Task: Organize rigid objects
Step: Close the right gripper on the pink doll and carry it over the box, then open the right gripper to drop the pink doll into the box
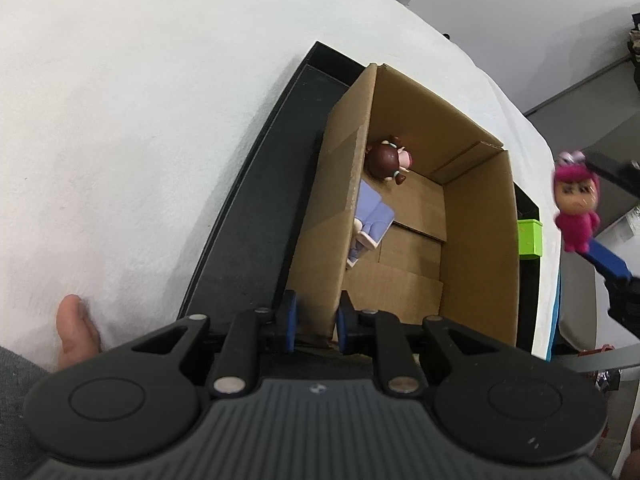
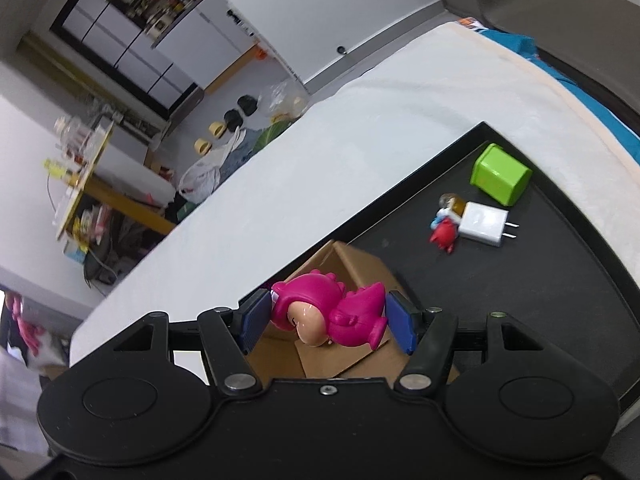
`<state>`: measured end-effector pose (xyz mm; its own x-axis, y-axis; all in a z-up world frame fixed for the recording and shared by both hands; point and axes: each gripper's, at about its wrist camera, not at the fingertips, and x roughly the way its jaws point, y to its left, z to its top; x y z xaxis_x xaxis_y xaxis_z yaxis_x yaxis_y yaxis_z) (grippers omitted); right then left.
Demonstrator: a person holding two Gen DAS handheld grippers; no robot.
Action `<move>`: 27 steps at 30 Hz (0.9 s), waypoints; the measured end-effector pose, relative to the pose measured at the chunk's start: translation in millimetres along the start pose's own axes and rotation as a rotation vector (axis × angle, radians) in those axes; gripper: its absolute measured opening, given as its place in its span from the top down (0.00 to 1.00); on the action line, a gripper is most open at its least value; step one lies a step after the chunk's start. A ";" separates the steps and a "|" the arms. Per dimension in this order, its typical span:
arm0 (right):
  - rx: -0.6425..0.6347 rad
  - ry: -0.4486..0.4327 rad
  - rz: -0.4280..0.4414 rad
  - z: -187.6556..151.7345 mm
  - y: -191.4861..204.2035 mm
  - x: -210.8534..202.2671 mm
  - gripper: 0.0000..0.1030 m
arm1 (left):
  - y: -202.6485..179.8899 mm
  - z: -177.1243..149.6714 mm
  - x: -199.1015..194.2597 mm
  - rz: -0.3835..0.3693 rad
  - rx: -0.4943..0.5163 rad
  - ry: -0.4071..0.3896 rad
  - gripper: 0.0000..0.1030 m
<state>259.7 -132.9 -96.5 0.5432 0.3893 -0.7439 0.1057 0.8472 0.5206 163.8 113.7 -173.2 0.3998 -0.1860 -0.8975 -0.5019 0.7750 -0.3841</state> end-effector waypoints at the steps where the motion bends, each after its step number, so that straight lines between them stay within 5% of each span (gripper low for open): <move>1: -0.016 0.000 -0.005 -1.7 4.4 2.1 0.40 | 0.2 0.1 0.2 -0.003 0.003 0.000 0.82; 10: -0.186 -0.023 -0.066 -10.9 37.5 20.5 0.37 | 8.2 2.4 0.0 -0.026 0.004 0.017 0.82; 27: -0.131 -0.036 -0.078 6.4 1.3 -0.8 0.26 | 5.4 1.8 -4.6 0.007 -0.032 -0.007 0.82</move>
<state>264.7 -134.4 -92.5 0.5672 0.3097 -0.7631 0.0402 0.9151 0.4013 160.6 119.8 -170.8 0.4017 -0.1765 -0.8986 -0.5290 0.7562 -0.3851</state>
